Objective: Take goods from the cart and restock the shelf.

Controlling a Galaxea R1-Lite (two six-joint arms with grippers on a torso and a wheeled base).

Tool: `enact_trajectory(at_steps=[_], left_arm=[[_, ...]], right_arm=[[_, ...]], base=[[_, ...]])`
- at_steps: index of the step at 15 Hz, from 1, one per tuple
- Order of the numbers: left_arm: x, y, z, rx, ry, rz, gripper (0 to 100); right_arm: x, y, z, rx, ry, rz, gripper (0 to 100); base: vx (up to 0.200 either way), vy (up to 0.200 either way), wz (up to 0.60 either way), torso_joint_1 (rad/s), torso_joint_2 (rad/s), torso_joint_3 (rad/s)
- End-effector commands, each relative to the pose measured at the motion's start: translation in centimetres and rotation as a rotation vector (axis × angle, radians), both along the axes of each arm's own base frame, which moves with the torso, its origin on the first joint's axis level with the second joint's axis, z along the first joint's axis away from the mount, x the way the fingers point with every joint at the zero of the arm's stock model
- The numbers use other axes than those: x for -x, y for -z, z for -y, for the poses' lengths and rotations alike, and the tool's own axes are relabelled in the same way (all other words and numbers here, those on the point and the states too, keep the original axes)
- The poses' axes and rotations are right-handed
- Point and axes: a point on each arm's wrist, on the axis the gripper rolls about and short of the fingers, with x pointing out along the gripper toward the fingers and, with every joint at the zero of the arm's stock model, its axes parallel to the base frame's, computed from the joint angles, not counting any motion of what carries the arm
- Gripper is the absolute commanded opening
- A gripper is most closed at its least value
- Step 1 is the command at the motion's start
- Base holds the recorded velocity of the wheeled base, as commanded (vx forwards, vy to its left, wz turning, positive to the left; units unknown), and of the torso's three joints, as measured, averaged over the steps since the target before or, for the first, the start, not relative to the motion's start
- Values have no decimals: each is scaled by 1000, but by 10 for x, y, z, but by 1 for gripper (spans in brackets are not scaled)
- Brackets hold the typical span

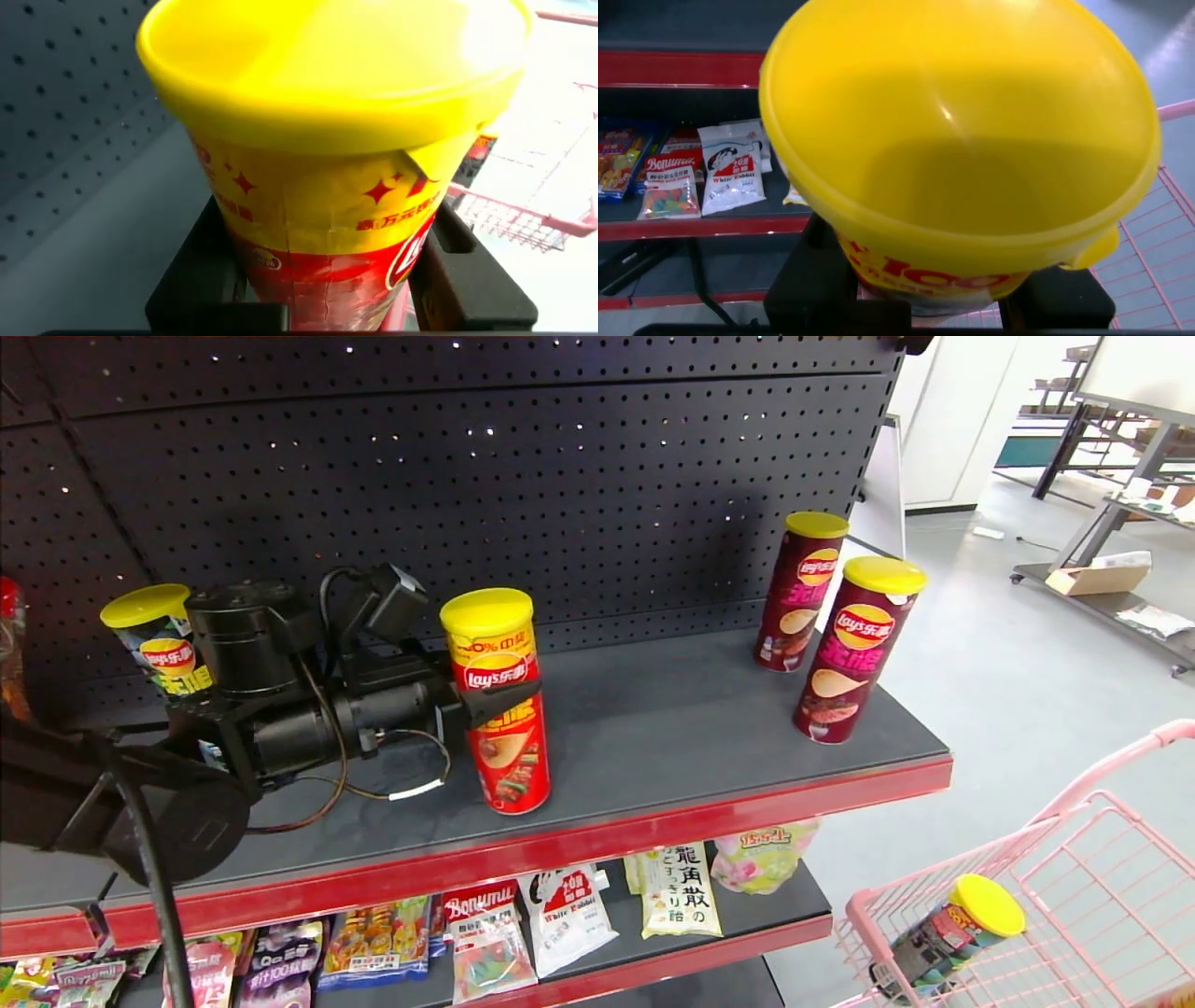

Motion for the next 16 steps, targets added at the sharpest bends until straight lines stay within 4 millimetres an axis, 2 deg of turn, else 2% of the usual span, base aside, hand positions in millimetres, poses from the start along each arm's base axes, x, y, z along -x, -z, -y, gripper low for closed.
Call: enact_trajectory(at_steps=[1, 6, 10, 16], left_arm=[[3, 4, 0, -7, 0, -13, 0], [-7, 15, 3, 1, -27, 13, 0], [0, 17, 17, 9, -2, -7, 0], [4, 26, 14, 5, -12, -26, 0]], right_arm=[[0, -1, 0, 1, 0, 1, 0], [0, -1, 0, 0, 0, 3, 0], [0, -1, 0, 0, 0, 3, 0], [0, -1, 0, 1, 1, 1, 0]], base=[[0, 0, 0, 0, 0, 0], [0, 0, 0, 0, 0, 0], [0, 0, 0, 0, 0, 0], [0, 0, 0, 0, 0, 0]])
